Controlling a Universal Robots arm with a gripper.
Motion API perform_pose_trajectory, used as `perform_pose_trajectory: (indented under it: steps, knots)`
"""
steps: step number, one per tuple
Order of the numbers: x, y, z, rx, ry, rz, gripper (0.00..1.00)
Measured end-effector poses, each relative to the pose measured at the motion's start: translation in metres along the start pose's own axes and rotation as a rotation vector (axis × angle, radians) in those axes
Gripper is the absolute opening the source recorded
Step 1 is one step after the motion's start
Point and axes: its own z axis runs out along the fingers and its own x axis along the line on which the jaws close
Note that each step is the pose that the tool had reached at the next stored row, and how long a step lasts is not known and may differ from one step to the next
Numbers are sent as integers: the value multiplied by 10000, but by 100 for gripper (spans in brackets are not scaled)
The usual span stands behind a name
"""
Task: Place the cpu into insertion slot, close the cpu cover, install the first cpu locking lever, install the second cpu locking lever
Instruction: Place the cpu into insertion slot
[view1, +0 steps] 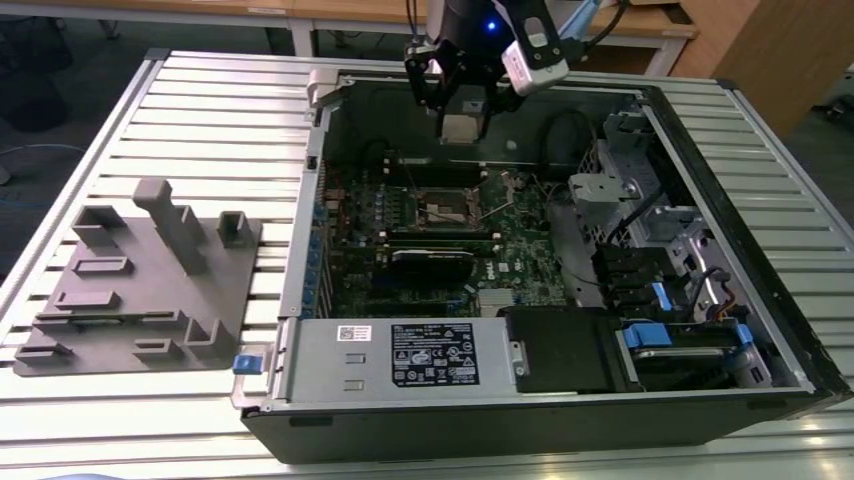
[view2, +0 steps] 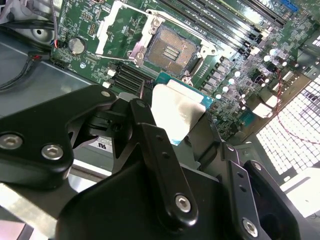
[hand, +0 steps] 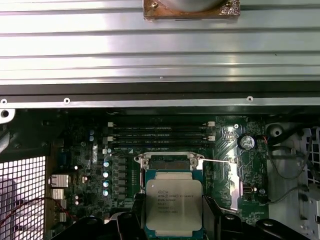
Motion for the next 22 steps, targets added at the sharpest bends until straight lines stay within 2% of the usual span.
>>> perform_pose_trajectory:
  steps: [8,22]
  knots:
    - [-1,-9,96,14,0,0,54]
    - [-3,-29,327,22,-1,0,54]
